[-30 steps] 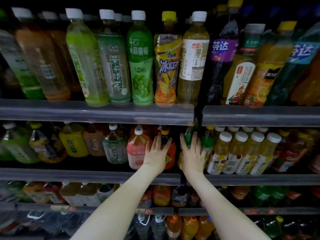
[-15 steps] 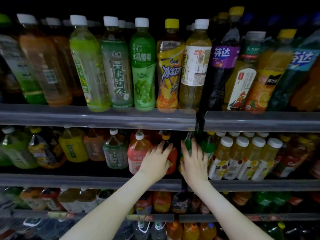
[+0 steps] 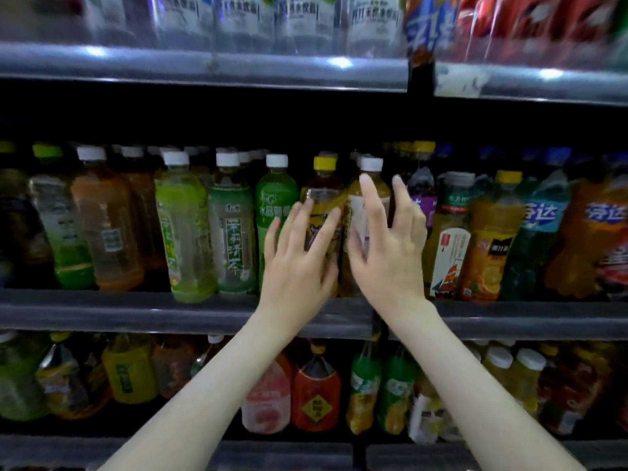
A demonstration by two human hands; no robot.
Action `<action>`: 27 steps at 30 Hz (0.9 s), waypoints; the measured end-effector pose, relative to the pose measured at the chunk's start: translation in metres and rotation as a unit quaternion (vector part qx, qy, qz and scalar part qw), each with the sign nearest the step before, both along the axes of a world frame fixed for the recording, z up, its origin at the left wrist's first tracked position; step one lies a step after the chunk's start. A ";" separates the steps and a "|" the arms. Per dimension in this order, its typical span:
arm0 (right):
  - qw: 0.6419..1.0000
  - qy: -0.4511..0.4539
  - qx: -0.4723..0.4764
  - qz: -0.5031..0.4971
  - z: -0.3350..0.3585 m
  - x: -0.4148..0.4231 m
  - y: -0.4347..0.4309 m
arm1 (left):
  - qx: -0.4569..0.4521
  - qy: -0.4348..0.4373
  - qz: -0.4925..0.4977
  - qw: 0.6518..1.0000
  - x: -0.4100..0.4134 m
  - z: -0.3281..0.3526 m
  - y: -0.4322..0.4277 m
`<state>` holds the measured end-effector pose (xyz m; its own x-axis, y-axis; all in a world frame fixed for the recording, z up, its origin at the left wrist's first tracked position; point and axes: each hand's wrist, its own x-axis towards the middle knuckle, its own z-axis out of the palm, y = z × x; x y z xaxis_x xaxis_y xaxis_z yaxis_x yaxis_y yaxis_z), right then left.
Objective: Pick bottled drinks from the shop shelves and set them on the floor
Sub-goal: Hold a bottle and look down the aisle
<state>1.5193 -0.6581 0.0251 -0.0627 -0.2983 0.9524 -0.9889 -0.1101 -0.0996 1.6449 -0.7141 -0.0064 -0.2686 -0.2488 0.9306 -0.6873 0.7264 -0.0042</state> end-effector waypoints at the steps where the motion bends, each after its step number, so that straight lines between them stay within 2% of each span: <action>1: 1.000 0.003 0.018 -0.017 0.011 -0.003 -0.006 | 0.015 -0.012 0.019 1.000 -0.003 0.001 -0.003; 4: 0.992 0.023 0.112 -0.045 0.024 -0.013 -0.021 | 0.040 -0.051 0.058 0.996 -0.006 -0.003 -0.009; 7: 0.986 0.012 0.167 0.000 0.024 -0.017 -0.027 | 0.044 -0.061 0.064 0.995 -0.006 -0.008 -0.010; 13: 0.995 0.020 0.074 0.069 0.017 -0.010 -0.011 | 0.088 -0.052 0.017 0.995 -0.005 -0.013 -0.003; 17: 0.986 0.076 -0.001 0.147 -0.004 -0.003 0.011 | 0.117 0.018 -0.081 0.990 -0.010 -0.013 0.003; 19: 0.980 0.110 -0.030 0.164 -0.009 -0.002 0.024 | 0.147 0.033 -0.147 0.978 -0.010 -0.010 0.012; 23: 0.966 0.129 -0.076 0.210 0.013 -0.002 0.057 | 0.136 0.087 -0.313 0.936 -0.011 0.006 0.049; 25: 0.960 0.097 -0.059 0.256 0.024 -0.003 0.072 | 0.174 0.104 -0.330 0.922 -0.011 0.011 0.070; 27: 0.950 0.039 -0.037 0.307 0.026 -0.004 0.086 | 0.259 0.116 -0.332 0.899 -0.006 0.009 0.088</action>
